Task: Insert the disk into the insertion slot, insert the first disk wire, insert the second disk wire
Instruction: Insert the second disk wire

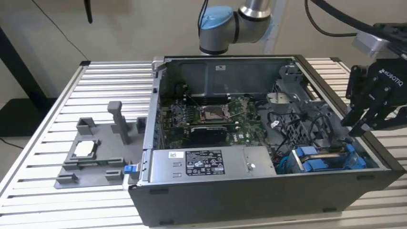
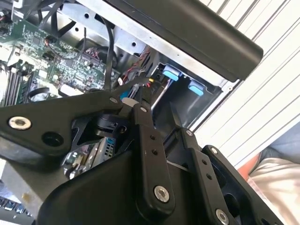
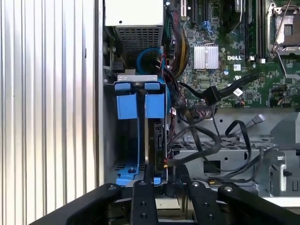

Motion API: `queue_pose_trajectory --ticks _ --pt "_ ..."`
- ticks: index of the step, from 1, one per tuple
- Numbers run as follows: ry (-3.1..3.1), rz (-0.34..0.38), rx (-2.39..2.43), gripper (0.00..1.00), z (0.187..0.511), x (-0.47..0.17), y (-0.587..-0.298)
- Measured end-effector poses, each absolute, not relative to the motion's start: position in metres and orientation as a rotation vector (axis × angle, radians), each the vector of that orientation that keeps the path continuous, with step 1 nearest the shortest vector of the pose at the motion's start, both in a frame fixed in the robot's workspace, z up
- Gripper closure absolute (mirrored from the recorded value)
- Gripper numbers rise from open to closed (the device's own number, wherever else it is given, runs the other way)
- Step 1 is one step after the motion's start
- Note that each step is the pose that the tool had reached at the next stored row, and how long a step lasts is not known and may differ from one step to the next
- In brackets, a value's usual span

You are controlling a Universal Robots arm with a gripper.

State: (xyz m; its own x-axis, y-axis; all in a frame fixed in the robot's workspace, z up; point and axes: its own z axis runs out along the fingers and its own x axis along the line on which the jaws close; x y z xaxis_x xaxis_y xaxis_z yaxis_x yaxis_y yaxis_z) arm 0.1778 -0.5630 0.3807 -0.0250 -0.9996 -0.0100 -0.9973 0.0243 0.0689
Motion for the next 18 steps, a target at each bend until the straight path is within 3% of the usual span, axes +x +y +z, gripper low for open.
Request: queue_pose_trajectory --ticks 18 --pt "-2.222 -0.083 2.165 0.67 0.388 0.177 -0.546"
